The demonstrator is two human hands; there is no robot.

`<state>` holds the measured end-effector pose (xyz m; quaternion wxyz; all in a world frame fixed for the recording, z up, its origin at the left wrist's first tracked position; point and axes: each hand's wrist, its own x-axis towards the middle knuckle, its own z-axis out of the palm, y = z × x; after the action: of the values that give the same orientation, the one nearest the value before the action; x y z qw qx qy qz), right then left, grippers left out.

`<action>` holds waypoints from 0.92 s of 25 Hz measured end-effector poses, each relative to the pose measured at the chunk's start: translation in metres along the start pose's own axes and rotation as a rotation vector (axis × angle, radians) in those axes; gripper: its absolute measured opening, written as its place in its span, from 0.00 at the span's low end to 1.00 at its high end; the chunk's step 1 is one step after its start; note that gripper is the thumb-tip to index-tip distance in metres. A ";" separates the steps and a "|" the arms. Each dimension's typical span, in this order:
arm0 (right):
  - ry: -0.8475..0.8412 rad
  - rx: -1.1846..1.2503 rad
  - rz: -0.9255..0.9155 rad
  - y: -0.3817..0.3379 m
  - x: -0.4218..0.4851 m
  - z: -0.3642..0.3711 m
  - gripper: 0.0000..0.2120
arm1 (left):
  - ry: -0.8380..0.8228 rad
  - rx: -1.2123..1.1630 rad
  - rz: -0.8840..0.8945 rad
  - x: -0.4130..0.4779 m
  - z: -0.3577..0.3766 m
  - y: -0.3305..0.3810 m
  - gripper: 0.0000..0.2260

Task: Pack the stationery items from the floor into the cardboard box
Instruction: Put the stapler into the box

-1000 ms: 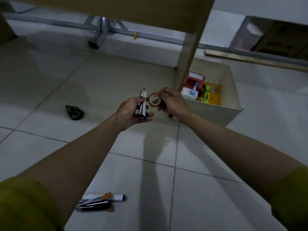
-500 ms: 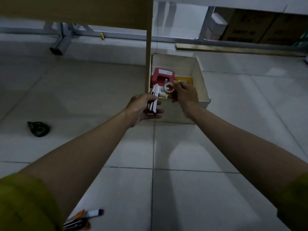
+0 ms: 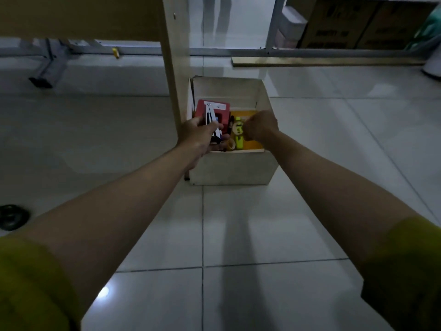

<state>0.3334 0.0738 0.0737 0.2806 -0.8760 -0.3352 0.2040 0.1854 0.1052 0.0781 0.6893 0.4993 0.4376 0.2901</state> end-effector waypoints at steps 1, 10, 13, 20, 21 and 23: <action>-0.025 -0.098 -0.006 0.000 0.002 -0.001 0.10 | 0.011 0.012 0.006 0.006 0.003 0.000 0.12; -0.074 -0.337 -0.054 0.011 0.032 0.029 0.18 | 0.008 0.175 -0.031 0.036 0.002 -0.003 0.14; -0.094 -0.198 0.005 0.016 0.043 0.035 0.21 | -0.027 0.193 -0.052 0.037 0.001 -0.004 0.16; -0.236 0.631 -0.028 0.003 0.037 0.016 0.17 | -0.018 0.241 -0.021 0.039 0.000 -0.009 0.16; -0.362 0.728 -0.013 0.001 0.033 0.010 0.18 | -0.015 0.244 -0.020 0.039 0.000 -0.009 0.16; -0.535 0.789 -0.001 0.000 0.025 0.004 0.18 | -0.018 0.246 -0.014 0.038 0.000 -0.008 0.16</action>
<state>0.3487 0.0927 0.0666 0.4957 -0.6191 -0.2928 0.5340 0.2021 0.1344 0.0583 0.6285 0.5797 0.4671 0.2250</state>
